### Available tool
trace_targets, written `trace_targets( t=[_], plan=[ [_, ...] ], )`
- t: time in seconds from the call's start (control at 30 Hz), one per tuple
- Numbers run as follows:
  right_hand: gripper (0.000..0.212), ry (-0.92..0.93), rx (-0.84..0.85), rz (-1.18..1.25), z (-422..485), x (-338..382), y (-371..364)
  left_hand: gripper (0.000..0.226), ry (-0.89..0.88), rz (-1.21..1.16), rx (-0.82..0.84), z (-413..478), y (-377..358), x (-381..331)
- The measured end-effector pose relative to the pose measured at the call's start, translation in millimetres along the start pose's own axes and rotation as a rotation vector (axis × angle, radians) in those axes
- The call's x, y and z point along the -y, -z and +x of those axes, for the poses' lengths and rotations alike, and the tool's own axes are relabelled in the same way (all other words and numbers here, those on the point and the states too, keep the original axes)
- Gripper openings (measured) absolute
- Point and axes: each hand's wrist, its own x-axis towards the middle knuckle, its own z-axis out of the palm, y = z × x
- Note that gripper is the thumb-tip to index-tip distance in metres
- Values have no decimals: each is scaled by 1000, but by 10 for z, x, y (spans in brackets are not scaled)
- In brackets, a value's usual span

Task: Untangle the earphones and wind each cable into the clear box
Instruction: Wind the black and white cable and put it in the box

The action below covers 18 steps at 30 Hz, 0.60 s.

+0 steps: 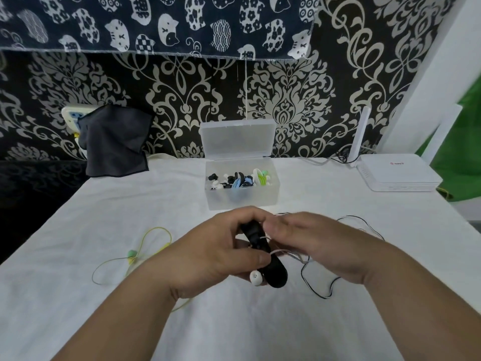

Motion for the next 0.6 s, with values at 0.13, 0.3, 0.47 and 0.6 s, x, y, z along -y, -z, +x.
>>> trace_targets(
  t=[0.13,0.3,0.47,0.6],
  plan=[
    [36,-97,13,-66,-20,-10,52,41,-19,-23,-130,23,39,36],
    [30,-47,-112,83,1,5,73,39,-20,-67,-124,49,20,59],
    [29,-36,-173,96,46,-7,1,48,-12,-68,-100,62,-9,94],
    [33,-26,-212,109,31,22,37,50,-4,-113,-124,71,8,100]
  ],
)
